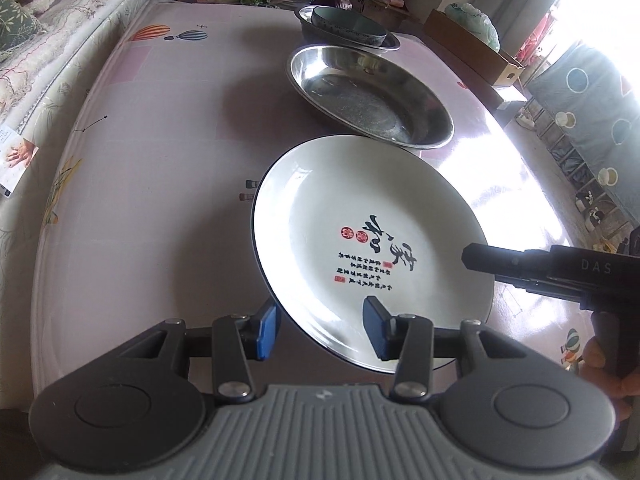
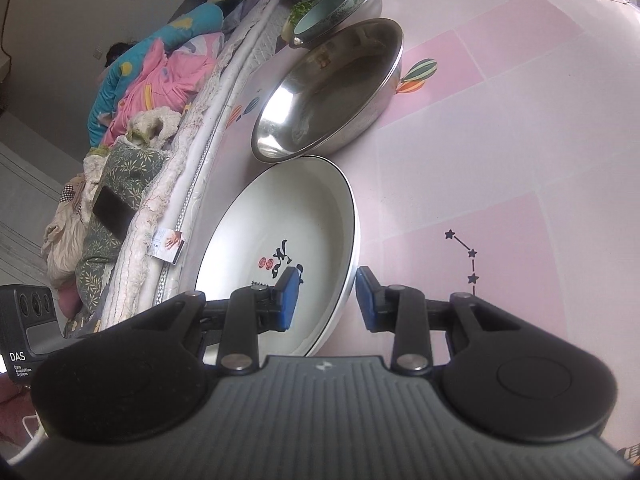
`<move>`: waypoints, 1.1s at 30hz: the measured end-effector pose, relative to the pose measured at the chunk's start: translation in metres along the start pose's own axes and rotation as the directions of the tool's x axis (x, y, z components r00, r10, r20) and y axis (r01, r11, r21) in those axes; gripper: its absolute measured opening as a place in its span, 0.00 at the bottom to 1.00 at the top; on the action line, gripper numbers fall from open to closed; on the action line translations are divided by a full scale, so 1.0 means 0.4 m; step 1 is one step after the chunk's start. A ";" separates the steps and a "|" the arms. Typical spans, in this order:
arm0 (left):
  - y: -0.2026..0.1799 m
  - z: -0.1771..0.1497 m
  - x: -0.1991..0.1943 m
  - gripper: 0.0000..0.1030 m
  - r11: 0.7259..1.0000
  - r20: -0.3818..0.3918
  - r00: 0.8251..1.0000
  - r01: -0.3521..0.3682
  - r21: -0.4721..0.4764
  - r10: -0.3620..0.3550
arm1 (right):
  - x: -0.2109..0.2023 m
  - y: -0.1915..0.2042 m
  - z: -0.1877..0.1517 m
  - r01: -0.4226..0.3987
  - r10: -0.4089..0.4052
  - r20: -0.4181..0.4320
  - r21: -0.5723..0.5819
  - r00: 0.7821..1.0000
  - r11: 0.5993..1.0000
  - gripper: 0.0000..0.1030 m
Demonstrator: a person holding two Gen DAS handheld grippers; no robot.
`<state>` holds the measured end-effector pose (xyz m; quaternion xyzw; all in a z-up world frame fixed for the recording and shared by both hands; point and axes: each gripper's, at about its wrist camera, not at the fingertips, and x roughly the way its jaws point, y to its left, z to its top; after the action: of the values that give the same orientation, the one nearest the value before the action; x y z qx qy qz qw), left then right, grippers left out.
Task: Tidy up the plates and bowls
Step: 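Lift the white plate and carry it toward the stainless dishes with the left tool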
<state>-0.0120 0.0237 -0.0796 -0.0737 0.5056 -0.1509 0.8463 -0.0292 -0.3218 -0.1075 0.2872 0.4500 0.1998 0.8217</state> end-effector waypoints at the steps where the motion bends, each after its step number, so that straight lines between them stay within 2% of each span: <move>1: -0.006 -0.001 0.001 0.44 1.000 -0.003 1.000 0.002 0.006 -0.002 | -0.004 -0.003 -0.003 0.001 -0.001 0.002 0.003 1.000 1.000 0.31; 14: 0.010 0.005 0.005 0.44 0.999 -0.015 0.999 0.047 0.011 -0.047 | -0.015 0.012 -0.013 0.016 -0.016 -0.009 -0.016 1.000 1.000 0.32; 23: 0.025 0.006 -0.012 0.44 0.999 0.005 0.999 0.047 0.000 -0.047 | -0.005 0.018 -0.014 -0.008 0.007 -0.039 -0.015 0.999 1.000 0.32; 33: 0.063 0.007 -0.031 0.44 0.999 0.036 0.999 0.011 -0.039 -0.010 | 0.051 0.052 -0.003 -0.039 0.035 -0.086 -0.041 0.996 0.998 0.32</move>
<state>-0.0104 0.0515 -0.0747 -0.0955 0.4930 -0.1442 0.8527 -0.0213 -0.2938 -0.1072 0.2693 0.4751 0.2366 0.8036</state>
